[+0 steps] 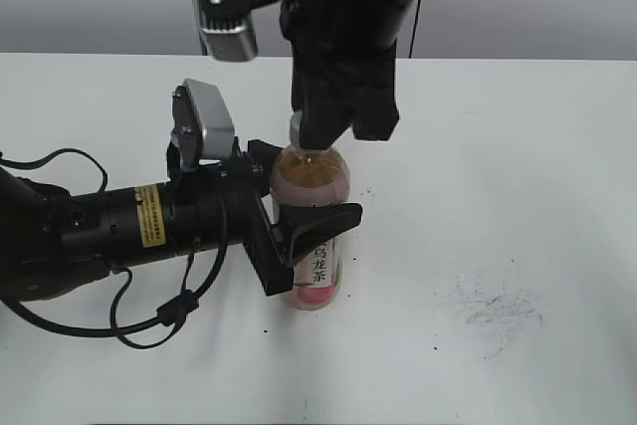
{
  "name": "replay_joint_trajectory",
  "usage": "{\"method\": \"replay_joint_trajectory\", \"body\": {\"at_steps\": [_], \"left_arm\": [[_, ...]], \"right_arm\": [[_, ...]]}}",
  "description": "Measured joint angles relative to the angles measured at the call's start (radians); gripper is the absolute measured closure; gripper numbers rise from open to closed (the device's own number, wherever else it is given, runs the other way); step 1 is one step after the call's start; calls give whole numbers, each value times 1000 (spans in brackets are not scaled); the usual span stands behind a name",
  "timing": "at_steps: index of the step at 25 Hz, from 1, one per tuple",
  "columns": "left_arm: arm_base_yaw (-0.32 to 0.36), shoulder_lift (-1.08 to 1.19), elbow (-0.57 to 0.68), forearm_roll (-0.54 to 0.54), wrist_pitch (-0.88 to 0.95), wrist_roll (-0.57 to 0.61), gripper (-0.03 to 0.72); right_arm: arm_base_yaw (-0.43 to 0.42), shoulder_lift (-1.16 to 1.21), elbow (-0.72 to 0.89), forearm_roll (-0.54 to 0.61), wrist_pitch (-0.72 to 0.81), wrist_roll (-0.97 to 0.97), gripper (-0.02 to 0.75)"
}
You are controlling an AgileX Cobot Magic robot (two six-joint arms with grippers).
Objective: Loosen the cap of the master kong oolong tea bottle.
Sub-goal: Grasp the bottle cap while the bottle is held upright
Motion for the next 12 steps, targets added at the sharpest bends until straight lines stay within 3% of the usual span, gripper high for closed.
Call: {"method": "replay_joint_trajectory", "body": {"at_steps": [12], "left_arm": [[0, 0, 0, 1, 0, 1, 243]], "right_arm": [[0, -1, 0, 3, -5, -1014, 470]]}}
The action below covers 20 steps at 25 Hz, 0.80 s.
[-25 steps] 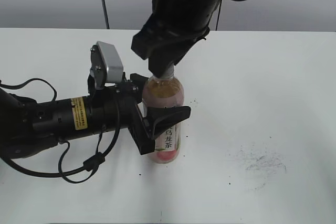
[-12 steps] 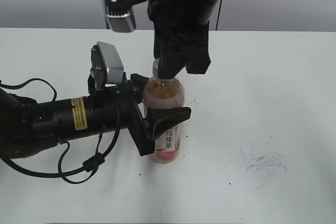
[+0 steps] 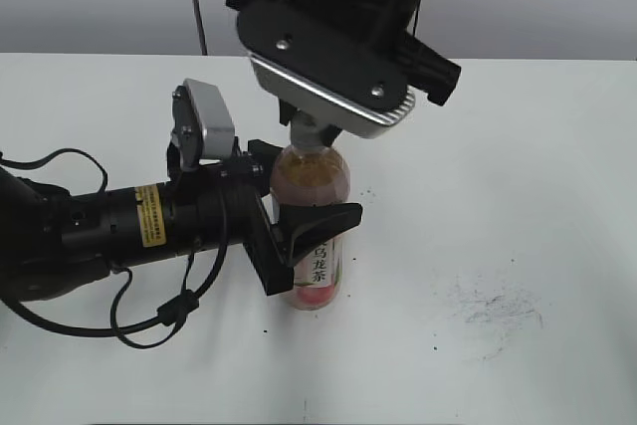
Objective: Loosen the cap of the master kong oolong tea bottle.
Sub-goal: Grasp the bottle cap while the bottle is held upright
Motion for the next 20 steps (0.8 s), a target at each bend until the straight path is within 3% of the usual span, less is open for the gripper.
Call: {"method": "replay_joint_trajectory", "body": {"at_steps": [5, 9, 10, 15, 17, 20], "left_arm": [[0, 0, 0, 0, 0, 0, 243], [0, 0, 0, 0, 0, 0, 243], [0, 0, 0, 0, 0, 0, 243], [0, 0, 0, 0, 0, -1, 243], [0, 0, 0, 0, 0, -1, 243], [0, 0, 0, 0, 0, -1, 243]], "right_arm": [[0, -1, 0, 0, 0, -77, 470], [0, -1, 0, -4, 0, 73, 462], [0, -1, 0, -4, 0, 146, 437], [0, -1, 0, -15, 0, 626, 156], [0, -1, 0, -17, 0, 846, 146], [0, -1, 0, -17, 0, 1155, 202]]}}
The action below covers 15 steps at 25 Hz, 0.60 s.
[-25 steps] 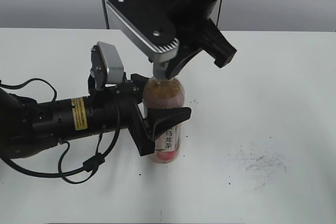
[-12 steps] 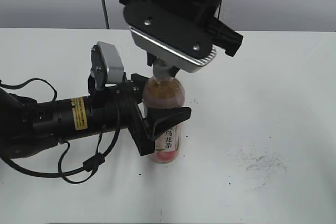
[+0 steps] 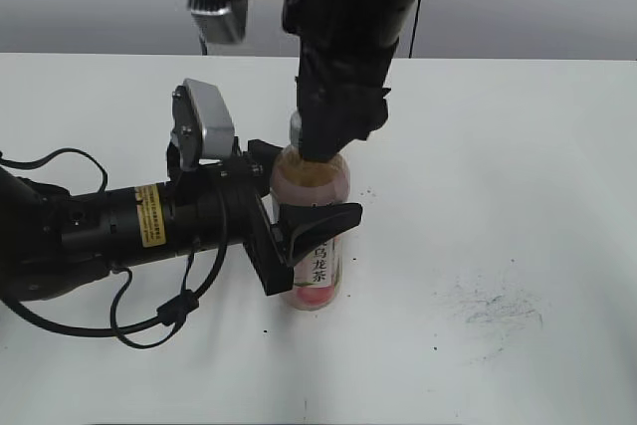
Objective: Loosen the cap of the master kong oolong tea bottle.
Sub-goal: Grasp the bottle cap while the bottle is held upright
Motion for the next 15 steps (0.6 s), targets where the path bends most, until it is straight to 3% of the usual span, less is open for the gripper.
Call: {"method": "replay_joint_trajectory", "body": {"at_steps": [8, 11, 15], "left_arm": [[0, 0, 0, 0, 0, 0, 243], [0, 0, 0, 0, 0, 0, 243], [0, 0, 0, 0, 0, 0, 243]], "right_arm": [[0, 0, 0, 8, 2, 663, 235], [0, 0, 0, 17, 3, 791, 244], [0, 0, 0, 18, 3, 866, 316]]}}
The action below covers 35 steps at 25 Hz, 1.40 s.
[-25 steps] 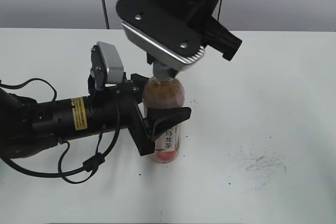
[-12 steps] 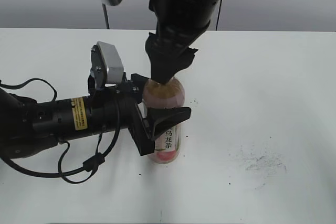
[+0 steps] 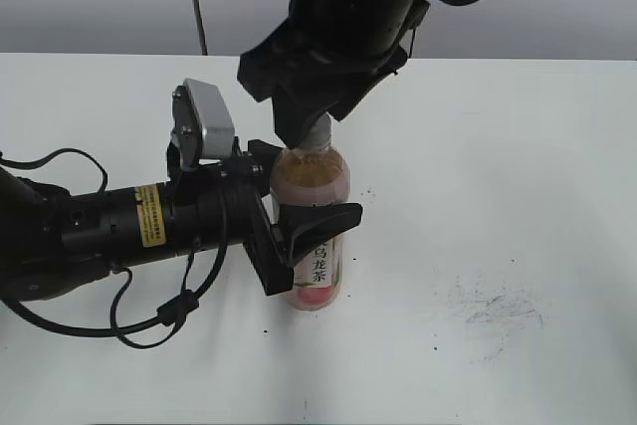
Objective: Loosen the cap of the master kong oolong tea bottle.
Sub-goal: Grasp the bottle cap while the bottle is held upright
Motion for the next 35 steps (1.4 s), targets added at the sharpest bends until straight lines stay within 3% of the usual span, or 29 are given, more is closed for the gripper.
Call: {"method": "replay_joint_trajectory", "body": {"at_steps": [5, 18, 23, 25, 29, 35], "left_arm": [[0, 0, 0, 0, 0, 0, 243], [0, 0, 0, 0, 0, 0, 243], [0, 0, 0, 0, 0, 0, 243], [0, 0, 0, 0, 0, 0, 243], [0, 0, 0, -1, 0, -1, 243], [0, 0, 0, 0, 0, -1, 243]], "right_arm": [[0, 0, 0, 6, 0, 15, 377], [0, 10, 0, 13, 1, 16, 377], [0, 16, 0, -1, 1, -9, 460], [0, 16, 0, -4, 0, -36, 460], [0, 16, 0, -4, 0, -192, 461], [0, 16, 0, -2, 0, -659, 462]]}}
